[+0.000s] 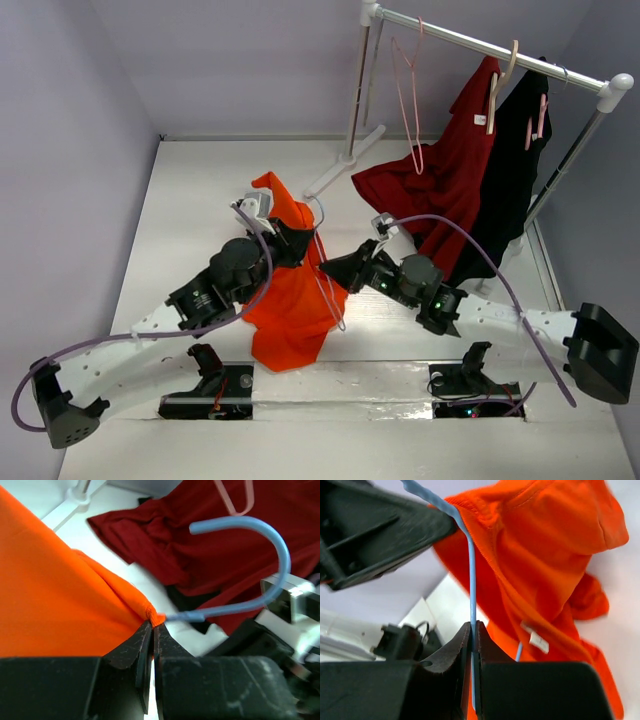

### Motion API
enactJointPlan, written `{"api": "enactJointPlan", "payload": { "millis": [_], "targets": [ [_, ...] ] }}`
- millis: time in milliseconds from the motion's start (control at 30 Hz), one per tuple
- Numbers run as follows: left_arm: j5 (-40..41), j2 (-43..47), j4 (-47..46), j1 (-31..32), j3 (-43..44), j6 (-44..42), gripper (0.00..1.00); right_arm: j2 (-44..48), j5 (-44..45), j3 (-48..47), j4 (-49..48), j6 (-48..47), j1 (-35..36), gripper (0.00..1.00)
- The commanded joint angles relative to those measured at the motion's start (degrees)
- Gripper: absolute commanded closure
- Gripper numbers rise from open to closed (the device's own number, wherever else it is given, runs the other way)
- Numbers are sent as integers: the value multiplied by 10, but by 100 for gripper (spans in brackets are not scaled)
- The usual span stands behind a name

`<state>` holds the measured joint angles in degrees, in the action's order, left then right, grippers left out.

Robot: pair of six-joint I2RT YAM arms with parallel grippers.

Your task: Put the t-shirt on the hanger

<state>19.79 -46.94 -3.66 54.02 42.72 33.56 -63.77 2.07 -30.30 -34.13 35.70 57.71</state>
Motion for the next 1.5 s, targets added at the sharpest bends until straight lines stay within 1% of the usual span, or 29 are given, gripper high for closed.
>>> {"api": "enactJointPlan", "payload": {
  "millis": [0,167,233,333,367,467,500,533,600,667,833,900,1000,1067,1100,1167,1267,1367,1467],
  "targets": [
    [4,27,11,12,42,12,100,-37,49,-38,-145,-49,2,100],
    [-14,59,48,12,71,19,100,-112,52,-91,-196,-80,2,100],
    [-11,63,90,17,83,26,100,-128,48,-121,-215,-85,2,100],
    [21,80,137,17,84,39,100,-120,42,-107,-280,-81,2,100],
    [42,93,151,17,80,45,90,-110,49,-95,-295,-84,2,100],
    [52,112,152,17,71,46,70,-104,49,-86,-299,-92,2,100],
    [59,120,152,17,71,46,59,-104,47,-82,-303,-92,2,100],
    [86,123,153,17,72,49,54,-104,46,-74,-307,-90,2,100],
    [121,123,160,17,79,49,49,-103,39,-70,-306,-87,2,100],
    [161,116,159,17,96,47,48,-103,35,-59,-310,-84,2,100],
    [189,67,121,17,138,44,50,-85,36,-39,-314,-84,2,100],
    [188,42,97,0,144,51,50,-80,31,-30,-314,-84,2,100],
    [146,4,73,-28,165,58,52,-72,31,-20,-314,-80,2,100],
    [133,-14,75,-42,179,81,53,-65,31,-10,-316,-78,2,100],
    [126,-27,80,-62,184,87,54,-64,29,-7,-316,-77,2,100],
    [92,-36,54,-90,176,98,55,-60,25,-2,-317,-76,2,100],
    [54,-52,40,-102,173,107,55,-58,18,-1,-317,-72,2,100],
    [24,-68,20,-114,176,107,52,-62,16,0,-319,-71,2,100],
    [10,-86,19,-114,173,111,46,-62,17,-1,-321,-71,2,100]
  ]
}}
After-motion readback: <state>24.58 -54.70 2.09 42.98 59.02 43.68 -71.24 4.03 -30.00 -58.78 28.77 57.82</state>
